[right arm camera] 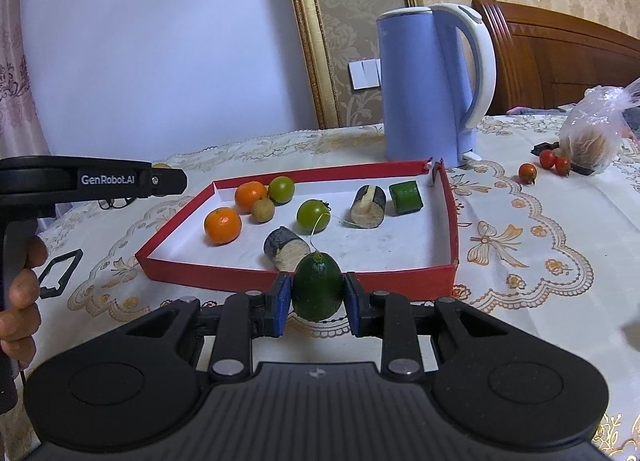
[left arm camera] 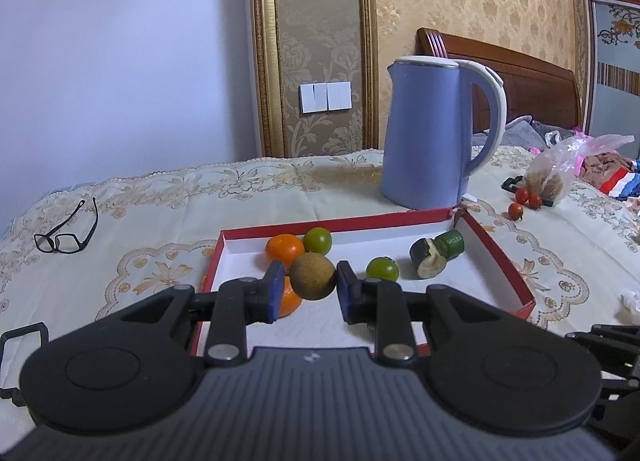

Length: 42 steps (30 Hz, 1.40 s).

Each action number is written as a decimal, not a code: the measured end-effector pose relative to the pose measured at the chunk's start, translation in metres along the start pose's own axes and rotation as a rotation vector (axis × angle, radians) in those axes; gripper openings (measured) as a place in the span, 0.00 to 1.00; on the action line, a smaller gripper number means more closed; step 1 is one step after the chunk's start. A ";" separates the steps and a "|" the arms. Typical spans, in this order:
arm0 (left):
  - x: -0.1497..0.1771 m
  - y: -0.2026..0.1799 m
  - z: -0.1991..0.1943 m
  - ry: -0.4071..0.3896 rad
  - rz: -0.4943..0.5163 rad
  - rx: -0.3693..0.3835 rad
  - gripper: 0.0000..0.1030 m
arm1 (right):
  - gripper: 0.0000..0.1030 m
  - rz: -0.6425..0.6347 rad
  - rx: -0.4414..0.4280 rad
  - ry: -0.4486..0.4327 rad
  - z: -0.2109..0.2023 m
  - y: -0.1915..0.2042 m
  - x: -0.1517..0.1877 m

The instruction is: Organize fruits

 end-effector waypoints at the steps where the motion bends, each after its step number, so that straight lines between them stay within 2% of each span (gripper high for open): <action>1: 0.000 -0.001 0.002 0.001 0.003 -0.003 0.24 | 0.27 -0.001 0.000 0.000 0.000 0.000 0.000; 22: -0.007 -0.033 0.041 0.005 0.067 -0.021 0.24 | 0.27 -0.001 0.022 -0.007 -0.007 -0.009 -0.002; 42: -0.004 -0.045 0.086 0.047 0.093 -0.055 0.24 | 0.27 -0.007 0.031 -0.007 -0.008 -0.014 -0.003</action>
Point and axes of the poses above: each gripper's, at about its wrist camera, not at the fingertips, and z roughly the way its jaws point, y to its left, x to its underside, the point moved 8 cm from there along z, roughly the way its jaws point, and after that the axes turned 15 degrees about -z, right-handed, at the moved point
